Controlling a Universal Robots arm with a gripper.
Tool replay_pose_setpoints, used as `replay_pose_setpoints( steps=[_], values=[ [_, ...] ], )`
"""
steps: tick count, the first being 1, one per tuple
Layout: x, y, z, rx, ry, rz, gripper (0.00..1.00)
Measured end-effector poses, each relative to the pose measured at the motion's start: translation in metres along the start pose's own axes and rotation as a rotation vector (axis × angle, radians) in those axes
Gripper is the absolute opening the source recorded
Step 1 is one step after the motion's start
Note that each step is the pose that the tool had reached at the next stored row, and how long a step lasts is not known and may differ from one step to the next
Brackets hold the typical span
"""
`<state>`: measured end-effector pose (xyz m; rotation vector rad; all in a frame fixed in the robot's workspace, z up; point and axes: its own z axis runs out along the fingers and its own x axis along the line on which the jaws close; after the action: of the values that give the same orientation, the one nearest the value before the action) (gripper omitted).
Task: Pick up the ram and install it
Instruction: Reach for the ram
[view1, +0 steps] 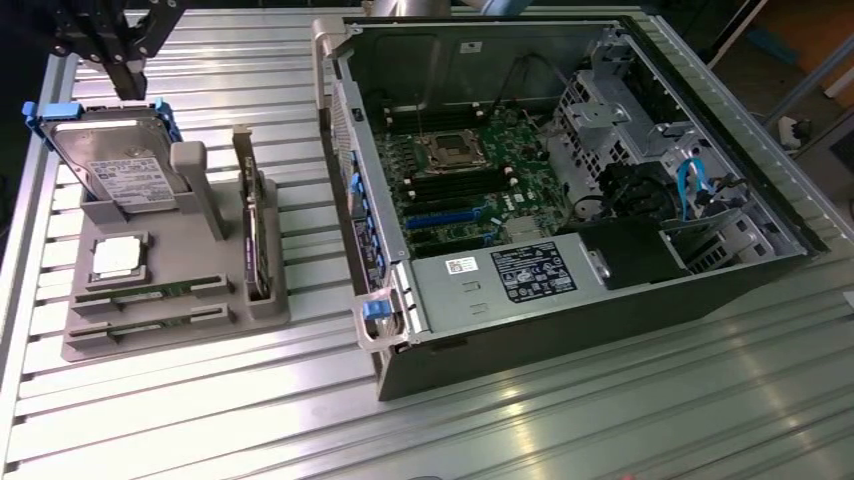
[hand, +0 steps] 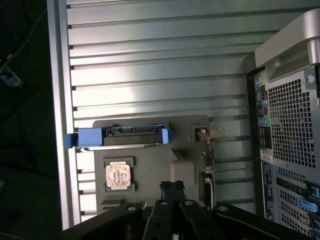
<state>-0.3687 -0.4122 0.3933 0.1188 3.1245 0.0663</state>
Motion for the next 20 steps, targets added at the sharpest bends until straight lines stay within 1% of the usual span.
replay_pose_setpoints(
  steps=[3,4,8,20],
  values=[
    [0.000,-0.0060,-0.0002,-0.0001,-0.0001,0.000,0.11],
    [0.000,-0.0098,-0.0004,0.0000,0.0000,0.000,0.11],
    [0.000,-0.0187,-0.0008,0.0001,0.0000,0.000,0.11],
    [-0.001,-0.0413,-0.0017,0.0000,0.0000,0.000,0.11]
  ],
)
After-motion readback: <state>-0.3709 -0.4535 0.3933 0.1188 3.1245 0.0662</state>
